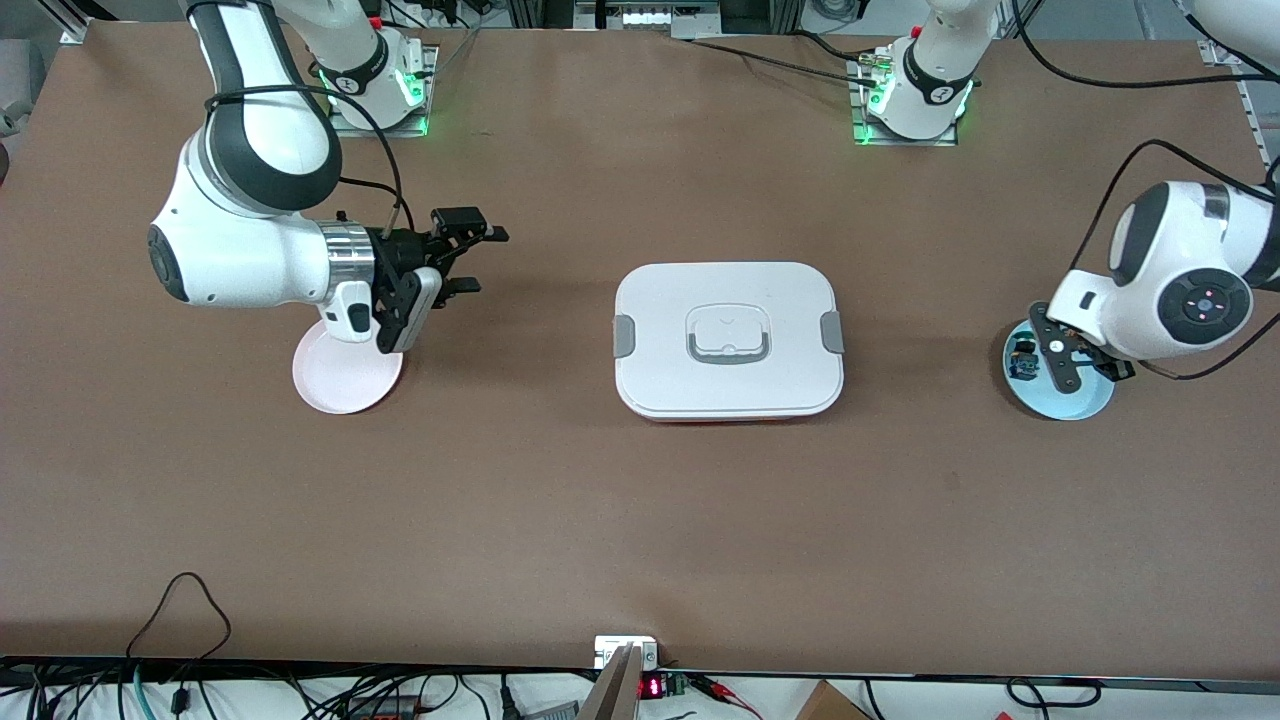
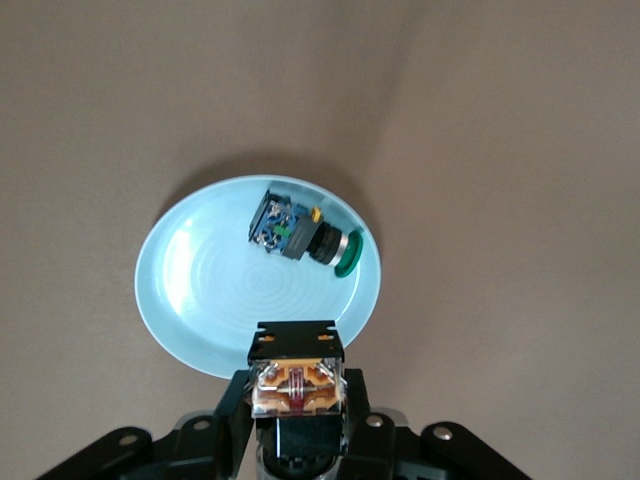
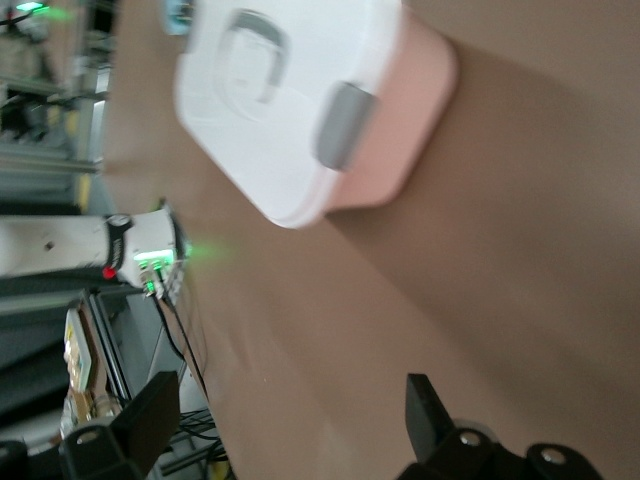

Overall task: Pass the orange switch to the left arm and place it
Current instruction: 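Lower the switch into the blue dish while the right gripper withdraws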

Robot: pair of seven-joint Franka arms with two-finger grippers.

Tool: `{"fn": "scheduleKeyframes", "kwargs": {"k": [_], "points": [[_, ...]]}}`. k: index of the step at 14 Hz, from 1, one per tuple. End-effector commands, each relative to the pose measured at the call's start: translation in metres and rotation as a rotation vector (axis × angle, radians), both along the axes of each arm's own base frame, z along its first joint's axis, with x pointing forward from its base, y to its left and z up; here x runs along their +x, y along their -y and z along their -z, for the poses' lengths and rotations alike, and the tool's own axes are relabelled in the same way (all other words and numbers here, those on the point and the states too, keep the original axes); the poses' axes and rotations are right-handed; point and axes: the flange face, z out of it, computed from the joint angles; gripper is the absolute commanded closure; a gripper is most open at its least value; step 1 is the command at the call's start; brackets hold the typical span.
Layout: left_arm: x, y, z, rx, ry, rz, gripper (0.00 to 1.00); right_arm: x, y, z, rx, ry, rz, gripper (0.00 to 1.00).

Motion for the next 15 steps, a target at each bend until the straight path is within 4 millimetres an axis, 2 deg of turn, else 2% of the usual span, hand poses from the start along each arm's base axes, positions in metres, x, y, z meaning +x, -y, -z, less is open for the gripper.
{"fn": "scheduleKeyframes", "kwargs": {"k": [1,3,5,7,9,10,12,13,15], "points": [[0.004,-0.033,0.028,-0.065,-0.013,0.101,0.90,0.006,0.030,-0.003,-0.194,-0.113,0.147,0.00],[0.006,-0.038,0.037,-0.073,0.006,0.126,0.90,0.008,0.042,-0.005,-0.407,-0.145,0.239,0.00],[0.005,-0.061,0.058,-0.078,0.028,0.152,0.90,0.009,0.048,-0.013,-0.609,-0.104,0.214,0.00],[0.006,-0.062,0.067,-0.100,0.039,0.172,0.90,0.011,0.059,-0.030,-0.771,-0.045,0.179,0.00],[0.006,-0.060,0.081,-0.124,0.043,0.175,0.89,0.017,0.086,-0.065,-0.893,0.064,0.129,0.00],[0.004,-0.064,0.087,-0.134,0.044,0.167,0.89,0.022,0.107,-0.081,-0.903,0.092,0.162,0.00],[0.004,-0.065,0.091,-0.144,0.053,0.167,0.88,0.038,0.158,-0.101,-0.890,0.095,0.293,0.00],[0.004,-0.066,0.097,-0.151,0.051,0.167,0.88,0.043,0.167,-0.115,-0.877,0.109,0.323,0.00],[0.003,-0.067,0.103,-0.154,0.044,0.171,0.87,0.045,0.193,-0.123,-0.839,0.086,0.389,0.00]]}}
